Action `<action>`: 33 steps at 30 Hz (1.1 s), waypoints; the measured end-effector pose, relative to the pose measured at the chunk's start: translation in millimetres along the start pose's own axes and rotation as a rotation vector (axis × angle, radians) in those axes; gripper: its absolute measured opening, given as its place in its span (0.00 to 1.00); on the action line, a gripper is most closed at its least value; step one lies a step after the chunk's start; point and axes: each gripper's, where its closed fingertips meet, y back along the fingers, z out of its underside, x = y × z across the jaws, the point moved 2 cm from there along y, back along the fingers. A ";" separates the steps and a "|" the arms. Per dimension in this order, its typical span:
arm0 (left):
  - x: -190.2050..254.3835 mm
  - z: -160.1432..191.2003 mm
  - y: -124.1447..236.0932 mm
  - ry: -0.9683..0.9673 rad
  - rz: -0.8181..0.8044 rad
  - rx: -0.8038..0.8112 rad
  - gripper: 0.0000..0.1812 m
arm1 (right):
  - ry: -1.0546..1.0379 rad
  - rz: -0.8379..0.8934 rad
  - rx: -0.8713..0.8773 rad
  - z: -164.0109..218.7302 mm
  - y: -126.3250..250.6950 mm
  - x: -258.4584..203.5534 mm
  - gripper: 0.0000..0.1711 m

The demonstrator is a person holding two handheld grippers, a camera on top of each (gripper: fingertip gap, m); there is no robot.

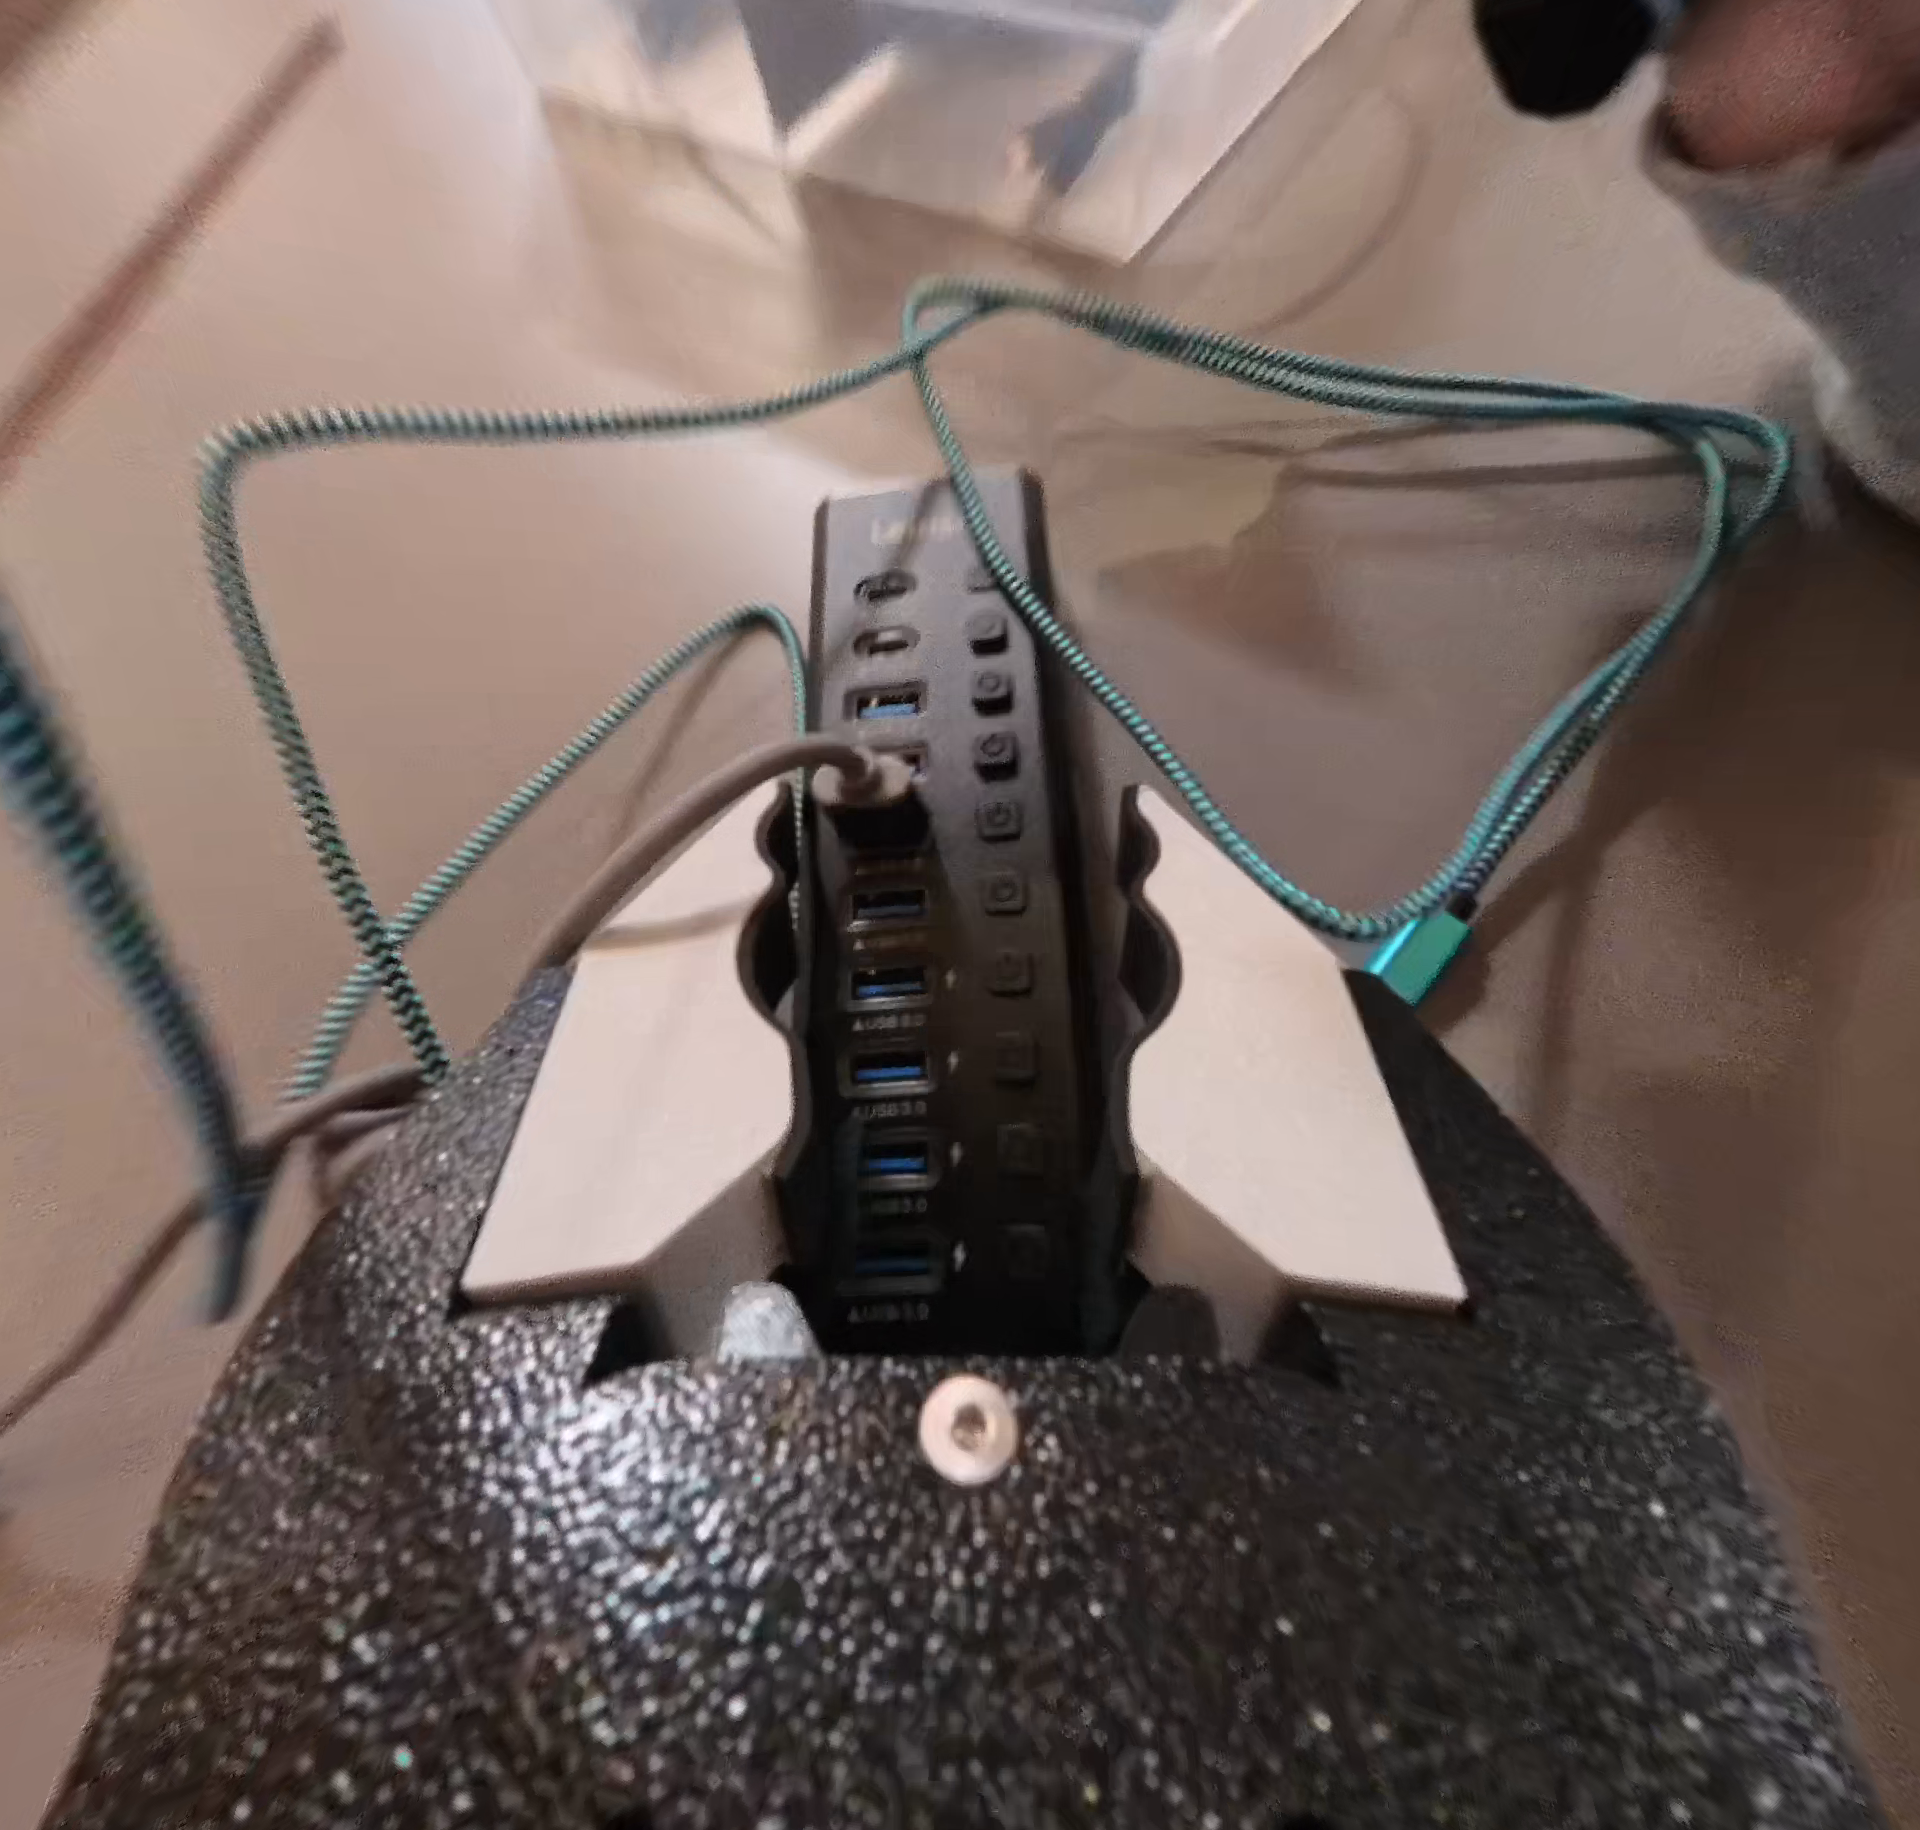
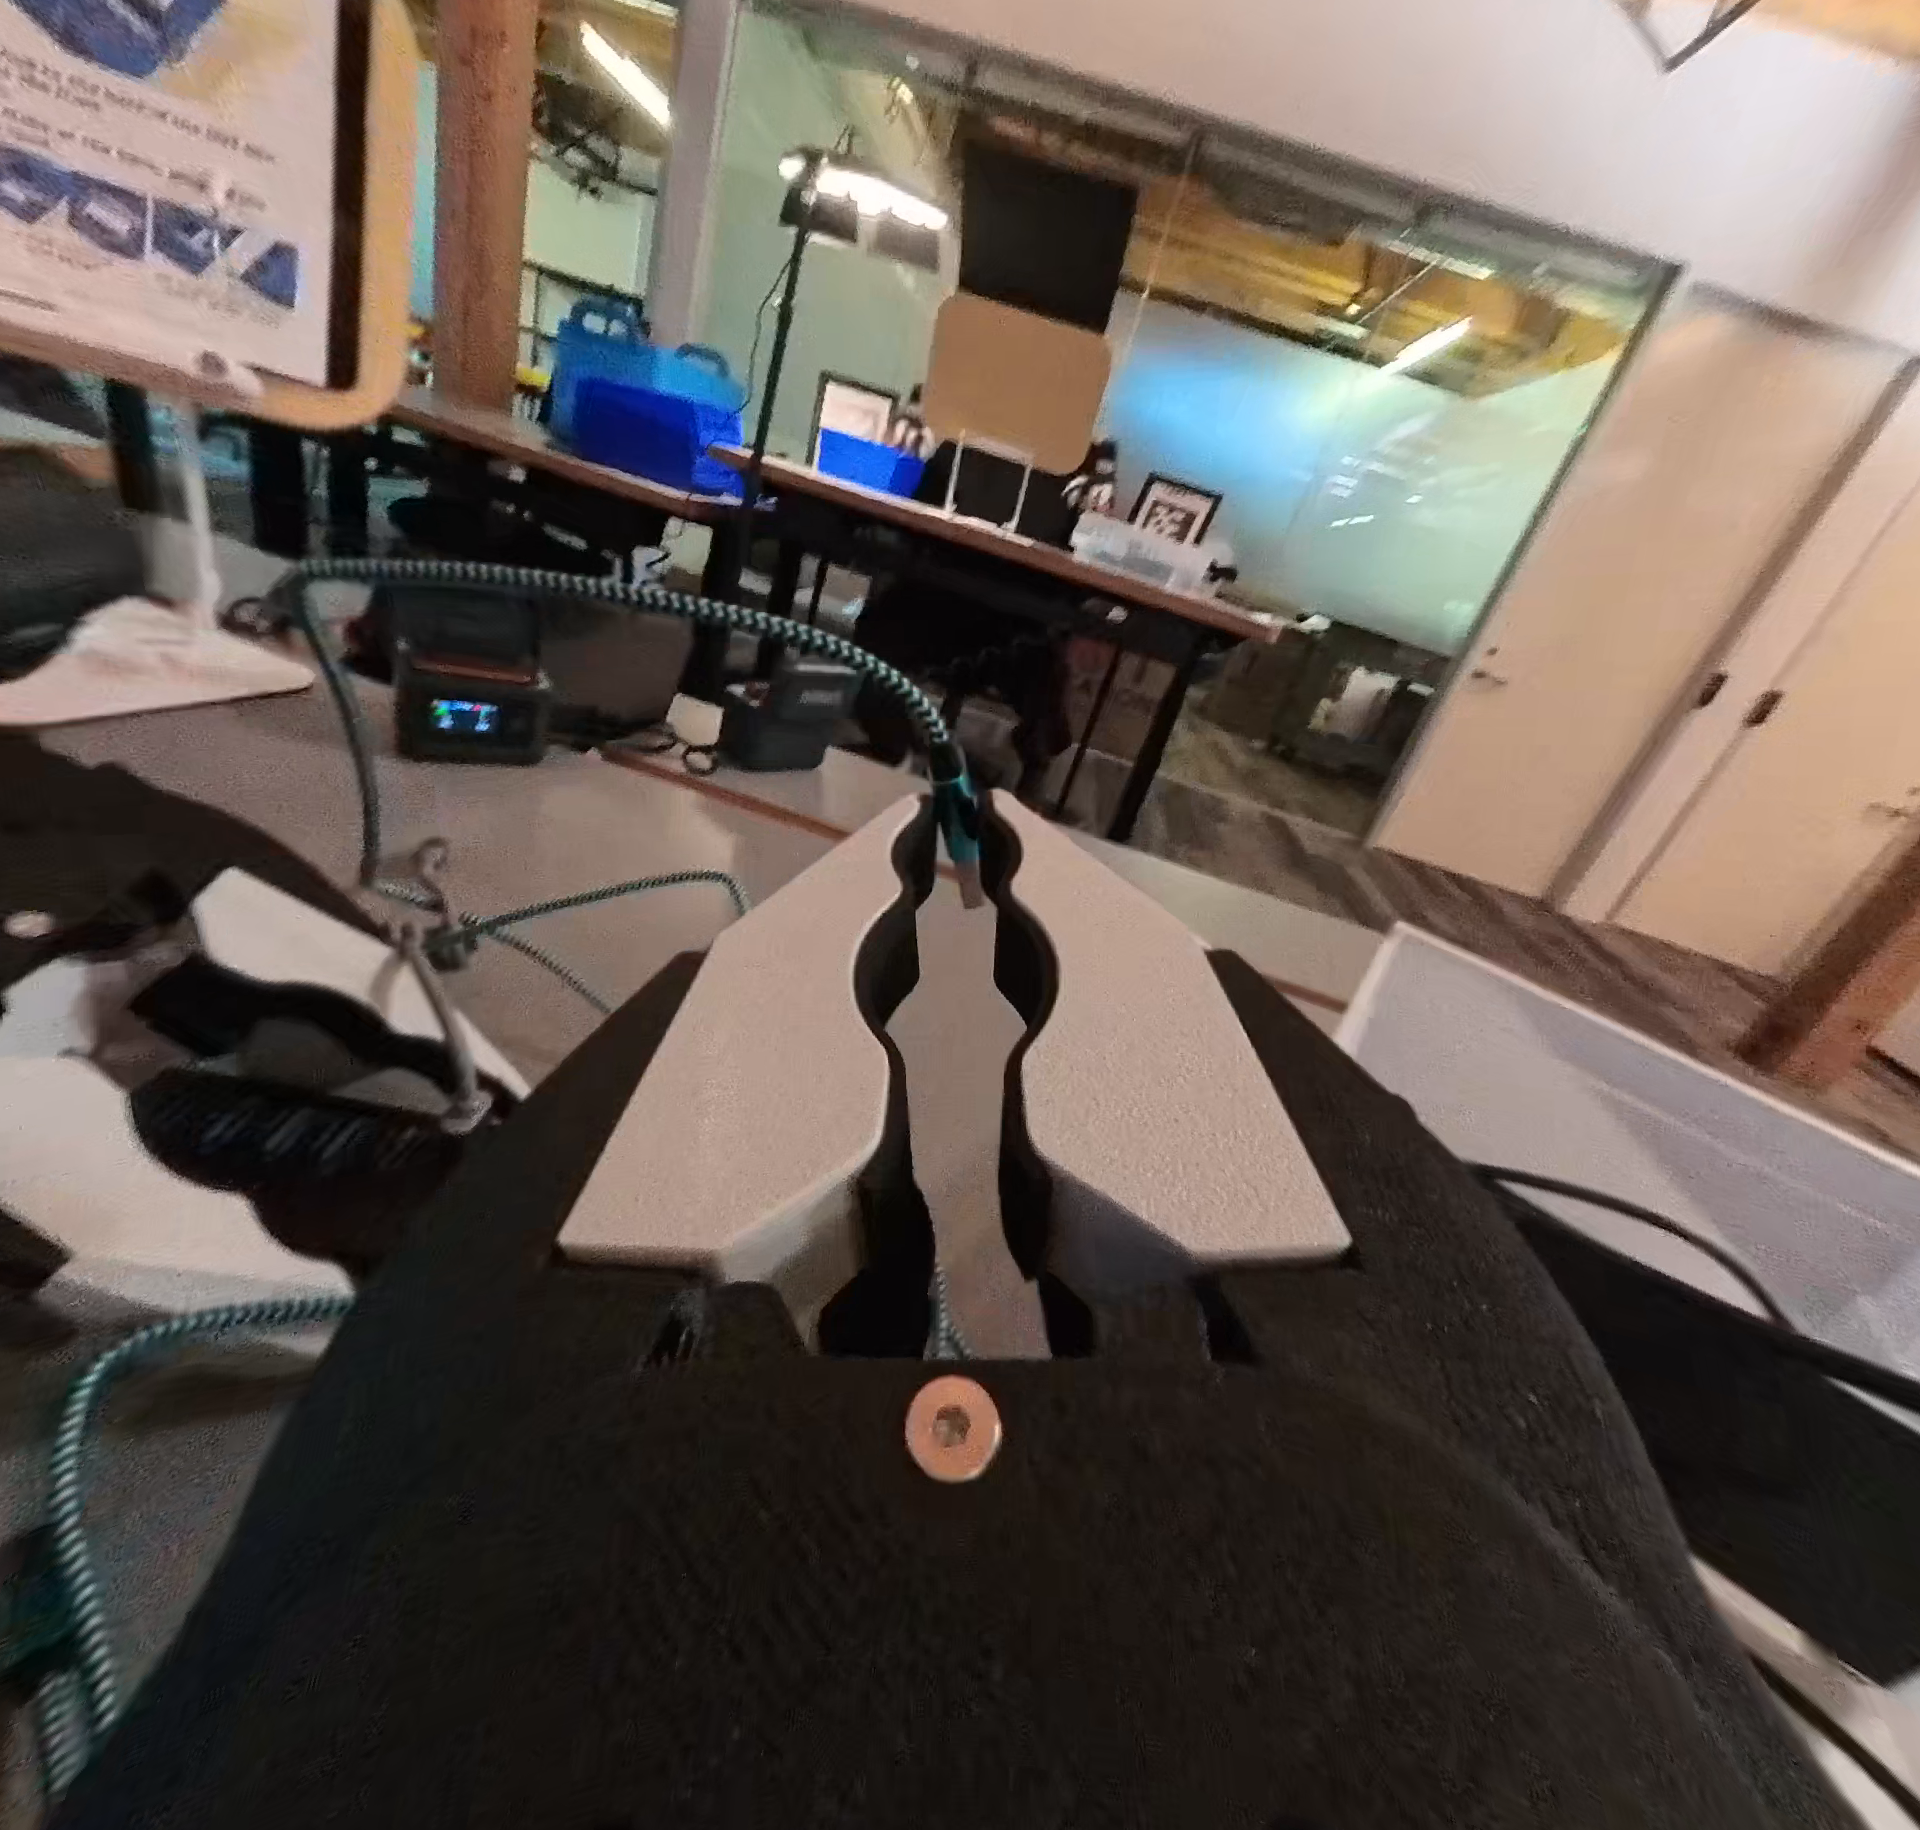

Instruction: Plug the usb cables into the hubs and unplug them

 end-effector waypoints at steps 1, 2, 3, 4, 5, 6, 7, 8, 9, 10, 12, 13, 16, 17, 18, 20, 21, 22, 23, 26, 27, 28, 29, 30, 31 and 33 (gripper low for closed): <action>2.8 -4.5 4.2 -0.061 -0.018 0.044 0.33 | 0.011 0.032 0.029 -8.2 5.0 7.2 0.03; 5.4 -7.5 7.4 -0.115 -0.028 0.075 0.34 | 0.018 0.059 0.049 -15.2 9.6 13.9 0.03; 6.0 -8.7 9.8 -0.158 -0.041 0.094 0.34 | 0.023 0.077 0.066 -22.3 13.1 19.4 0.03; 7.4 -10.6 12.3 -0.194 -0.040 0.119 0.34 | 0.029 0.085 0.078 -29.1 15.4 23.8 0.04; 9.8 -15.1 16.5 -0.226 -0.034 0.166 0.32 | 0.040 0.091 0.086 -36.4 17.2 27.8 0.03; 13.7 -20.1 21.0 -0.250 -0.016 0.215 0.31 | 0.053 0.098 0.097 -44.6 17.8 32.0 0.03; 16.8 -24.2 25.1 -0.274 -0.003 0.260 0.29 | 0.066 0.104 0.109 -55.2 18.0 37.0 0.03; 18.8 -27.9 29.1 -0.308 -0.003 0.298 0.26 | 0.078 0.105 0.119 -67.0 17.0 42.5 0.03; 19.5 -30.0 31.9 -0.339 -0.016 0.321 0.24 | 0.091 0.098 0.129 -80.2 14.4 47.9 0.03; 20.4 -30.4 32.6 -0.361 -0.022 0.331 0.23 | 0.106 0.079 0.125 -92.6 9.0 52.3 0.03; 18.1 -29.0 29.4 -0.354 -0.036 0.316 0.26 | 0.146 0.024 0.086 -113.3 -7.3 58.6 0.03; 17.1 -27.3 27.1 -0.341 -0.030 0.302 0.28 | 0.163 -0.010 0.074 -123.6 -17.0 61.0 0.03; 16.4 -25.0 25.2 -0.306 -0.001 0.286 0.27 | 0.223 -0.079 0.038 -150.3 -45.5 69.7 0.04; 16.7 -24.0 25.0 -0.295 0.013 0.281 0.26 | 0.257 -0.084 0.026 -159.3 -54.2 74.4 0.04; 16.8 -23.2 24.5 -0.283 0.026 0.275 0.26 | 0.288 -0.082 0.020 -169.5 -61.9 79.8 0.04; 17.3 -22.3 23.8 -0.272 0.043 0.270 0.25 | 0.336 -0.066 0.001 -189.6 -75.6 92.6 0.04; 17.4 -22.1 23.8 -0.271 0.048 0.269 0.24 | 0.352 -0.051 -0.005 -199.8 -81.6 99.9 0.04; 17.6 -22.0 23.7 -0.271 0.051 0.269 0.24 | 0.366 -0.033 -0.008 -209.1 -85.5 107.9 0.04; 18.1 -21.9 23.7 -0.272 0.054 0.268 0.23 | 0.378 -0.011 -0.012 -218.8 -89.8 116.9 0.04; 18.9 -21.8 23.5 -0.283 0.051 0.266 0.23 | 0.398 0.054 -0.027 -246.6 -100.1 144.4 0.04; 19.0 -22.4 24.0 -0.287 0.048 0.271 0.23 | 0.395 0.075 -0.026 -254.9 -101.1 152.8 0.04; 18.8 -22.8 24.4 -0.287 0.046 0.275 0.23 | 0.388 0.094 -0.018 -263.8 -101.4 160.8 0.04; 18.5 -23.6 25.0 -0.285 0.043 0.279 0.23 | 0.371 0.106 -0.002 -273.4 -100.8 167.5 0.04; 18.3 -24.9 26.4 -0.282 0.042 0.291 0.23 | 0.344 0.109 0.014 -281.7 -99.2 172.4 0.04; 18.1 -26.3 28.1 -0.280 0.043 0.302 0.22 | 0.317 0.104 0.025 -288.4 -97.3 175.1 0.04; 17.0 -30.5 33.5 -0.281 0.036 0.341 0.19 | 0.292 0.095 0.038 -296.2 -93.0 176.6 0.04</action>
